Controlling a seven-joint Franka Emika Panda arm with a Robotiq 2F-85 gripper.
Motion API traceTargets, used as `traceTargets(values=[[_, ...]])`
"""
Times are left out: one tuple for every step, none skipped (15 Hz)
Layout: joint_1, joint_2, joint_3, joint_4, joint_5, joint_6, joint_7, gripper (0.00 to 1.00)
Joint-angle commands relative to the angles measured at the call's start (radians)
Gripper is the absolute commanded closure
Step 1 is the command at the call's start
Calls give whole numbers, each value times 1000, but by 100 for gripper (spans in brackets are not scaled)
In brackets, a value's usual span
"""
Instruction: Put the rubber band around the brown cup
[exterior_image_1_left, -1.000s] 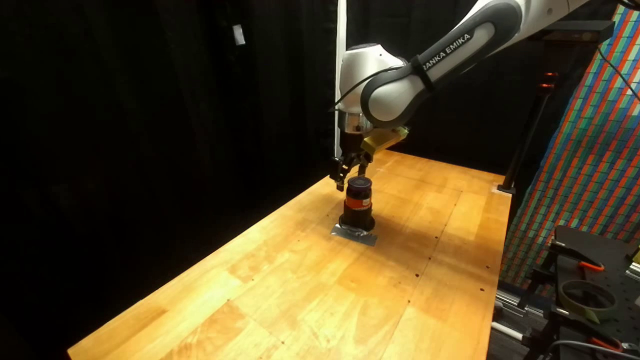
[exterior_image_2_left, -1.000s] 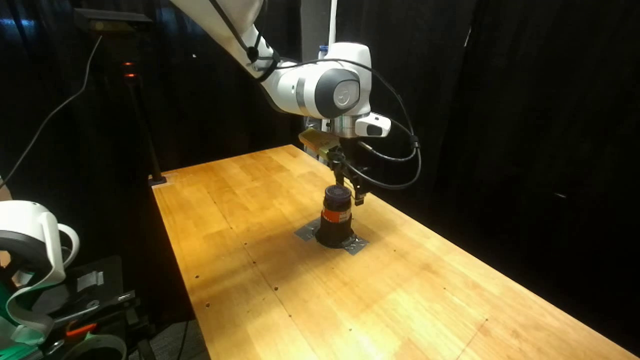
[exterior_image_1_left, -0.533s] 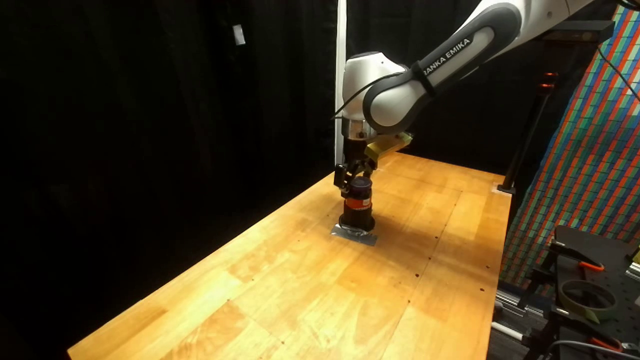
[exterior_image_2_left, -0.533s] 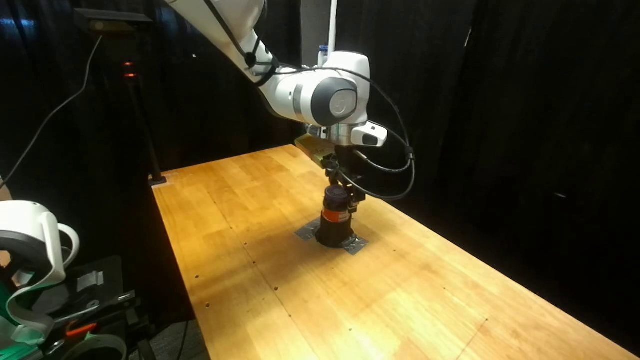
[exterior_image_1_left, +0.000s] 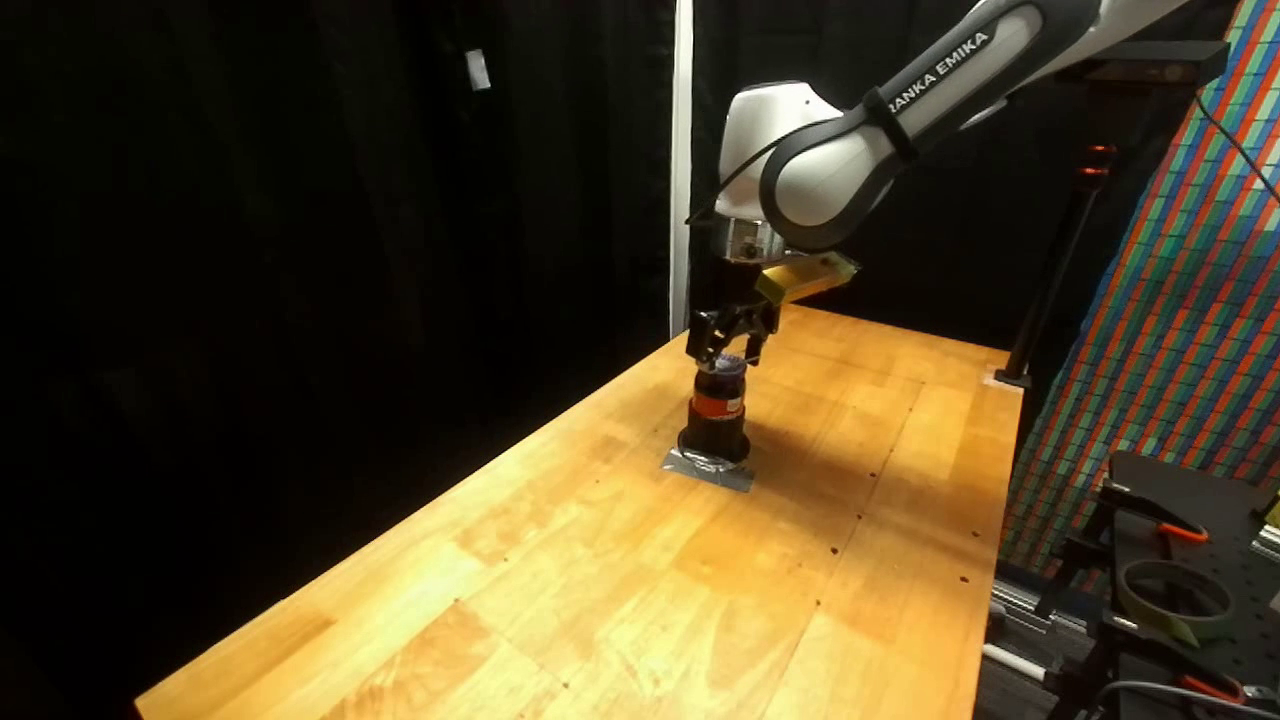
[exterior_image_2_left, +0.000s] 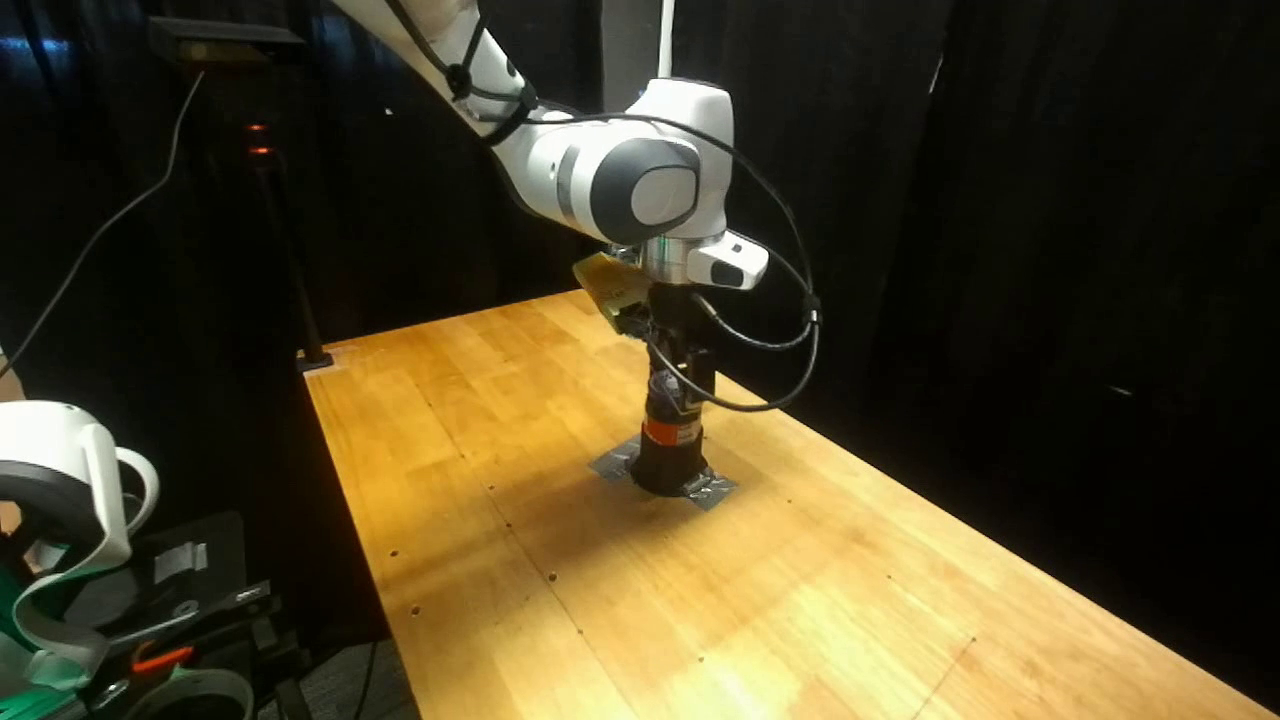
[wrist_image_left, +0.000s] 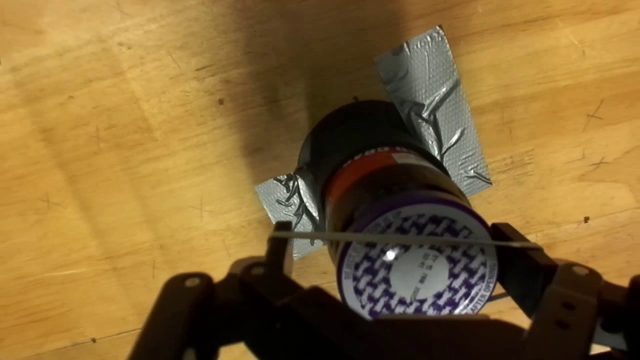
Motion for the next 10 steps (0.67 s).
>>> traceTargets(values=[[-22,-91,15,-146,59,82,-35,0],[-23,-99,18,-173,72,104,-40,0],[-25,-105,21,-195,84,125,-45,0],[-26,-105,24,-213,94,147,-50,0],[-22,-104,21,-231,94,175,-47,0],[-15,-105,18,-248,90,199,-42,0],[-9,-108,13,-265,83,225,-34,0],[-9,-110,16,-280,84,247,-37,0],[-11,-110,18,-292,88,271,-41,0],[-12,-107,21,-298,91,298,-46,0]])
